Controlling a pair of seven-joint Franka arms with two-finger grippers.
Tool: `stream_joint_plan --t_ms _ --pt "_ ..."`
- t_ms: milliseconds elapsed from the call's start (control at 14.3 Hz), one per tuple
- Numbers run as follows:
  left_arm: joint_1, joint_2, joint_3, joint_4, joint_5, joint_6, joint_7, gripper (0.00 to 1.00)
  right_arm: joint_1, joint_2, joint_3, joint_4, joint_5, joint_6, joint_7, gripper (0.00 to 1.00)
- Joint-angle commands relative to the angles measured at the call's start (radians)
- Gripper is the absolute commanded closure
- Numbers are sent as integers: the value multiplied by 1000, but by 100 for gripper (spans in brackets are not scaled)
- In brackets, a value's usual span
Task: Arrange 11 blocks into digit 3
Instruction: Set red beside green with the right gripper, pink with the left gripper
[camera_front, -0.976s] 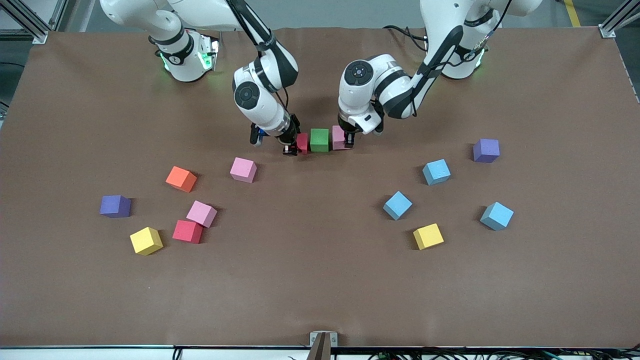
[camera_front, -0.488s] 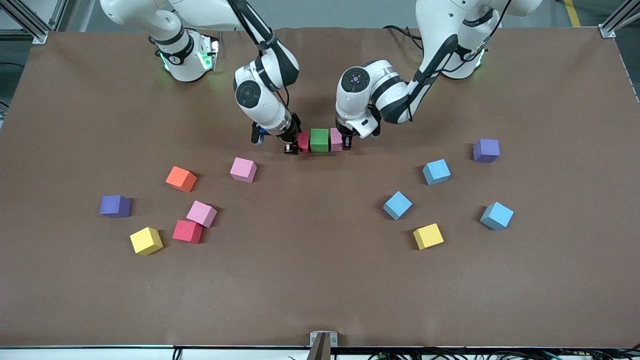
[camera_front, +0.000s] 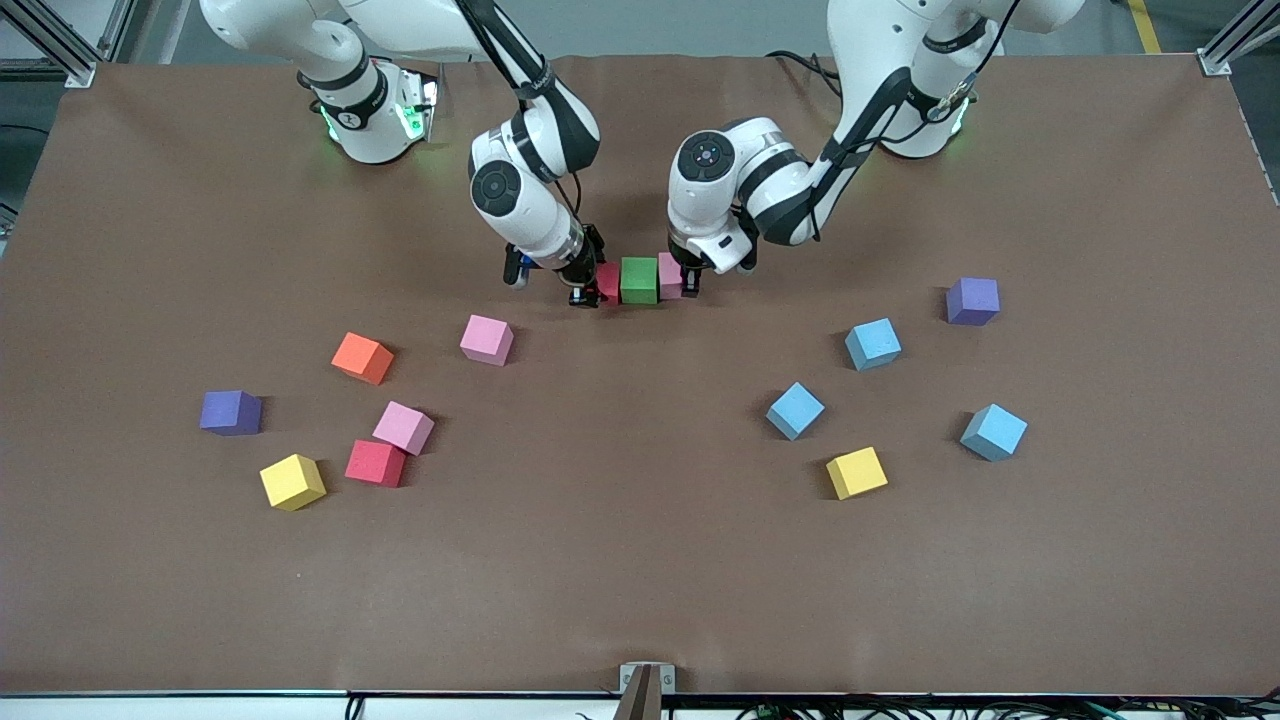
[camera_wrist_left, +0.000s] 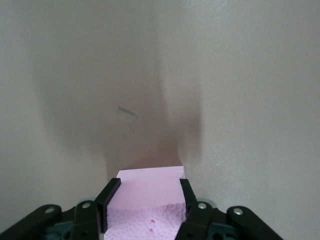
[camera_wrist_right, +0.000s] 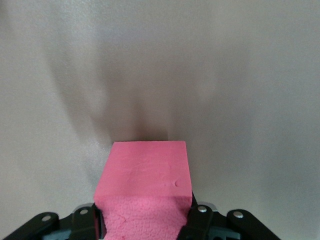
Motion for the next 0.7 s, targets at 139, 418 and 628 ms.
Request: stream_joint_plan --t_ms 139,418,628 --pt "-20 19 1 16 3 -15 -17 82 21 -12 6 -21 47 16 4 100" --pt "-22 19 1 16 4 -15 -15 78 21 -19 4 -10 47 2 -4 0" --pt "-22 19 1 30 4 -45 -9 34 18 -30 4 21 45 -42 1 0"
